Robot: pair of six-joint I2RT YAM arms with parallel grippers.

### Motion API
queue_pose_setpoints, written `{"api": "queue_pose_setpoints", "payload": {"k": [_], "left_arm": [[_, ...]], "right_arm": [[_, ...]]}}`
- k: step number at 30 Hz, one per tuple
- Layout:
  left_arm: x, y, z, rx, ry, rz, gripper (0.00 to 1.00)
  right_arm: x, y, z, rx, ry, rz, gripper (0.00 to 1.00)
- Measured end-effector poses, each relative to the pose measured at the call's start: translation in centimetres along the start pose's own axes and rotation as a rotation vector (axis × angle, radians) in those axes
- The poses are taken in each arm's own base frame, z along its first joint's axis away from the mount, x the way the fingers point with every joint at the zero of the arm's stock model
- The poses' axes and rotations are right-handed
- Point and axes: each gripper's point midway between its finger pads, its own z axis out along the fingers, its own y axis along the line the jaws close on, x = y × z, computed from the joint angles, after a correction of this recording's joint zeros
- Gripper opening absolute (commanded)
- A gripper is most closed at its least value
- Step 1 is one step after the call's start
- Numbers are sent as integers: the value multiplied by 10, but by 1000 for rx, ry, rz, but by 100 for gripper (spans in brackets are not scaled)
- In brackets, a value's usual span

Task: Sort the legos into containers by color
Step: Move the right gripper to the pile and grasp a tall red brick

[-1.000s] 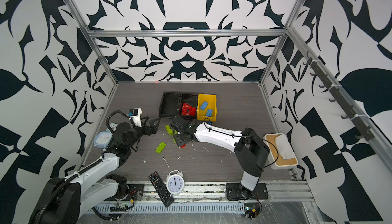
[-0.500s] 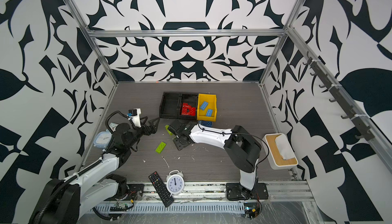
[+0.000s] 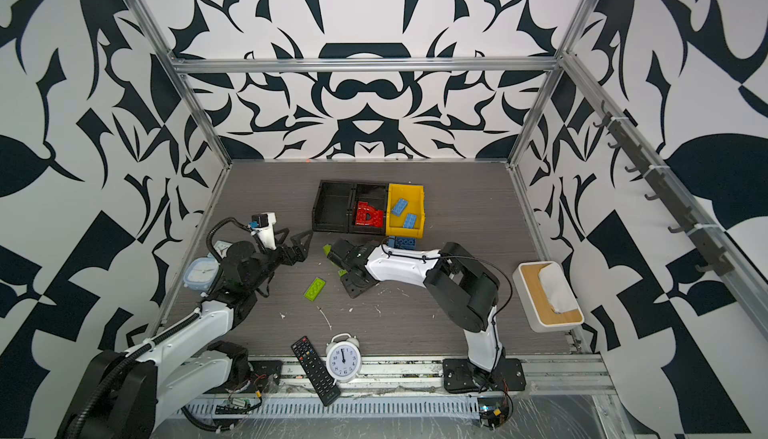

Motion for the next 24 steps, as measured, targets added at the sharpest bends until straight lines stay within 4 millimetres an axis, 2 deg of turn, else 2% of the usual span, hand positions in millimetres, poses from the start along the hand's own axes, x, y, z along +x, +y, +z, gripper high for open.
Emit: {"api": "queue_pose_setpoints", "payload": {"k": [8,13,20,24], "left_arm": [[0,0,0,0,0,0,99],[0,0,0,0,0,0,99],[0,0,0,0,0,0,99],[0,0,0,0,0,0,99]], "right_arm": [[-2,0,0,0,-7,1,33],[-3,1,-4,-5,-17,3,31],[-9,4,-40,-62,-94,18,30],[-21,8,-63,-96,-151,19,30]]}}
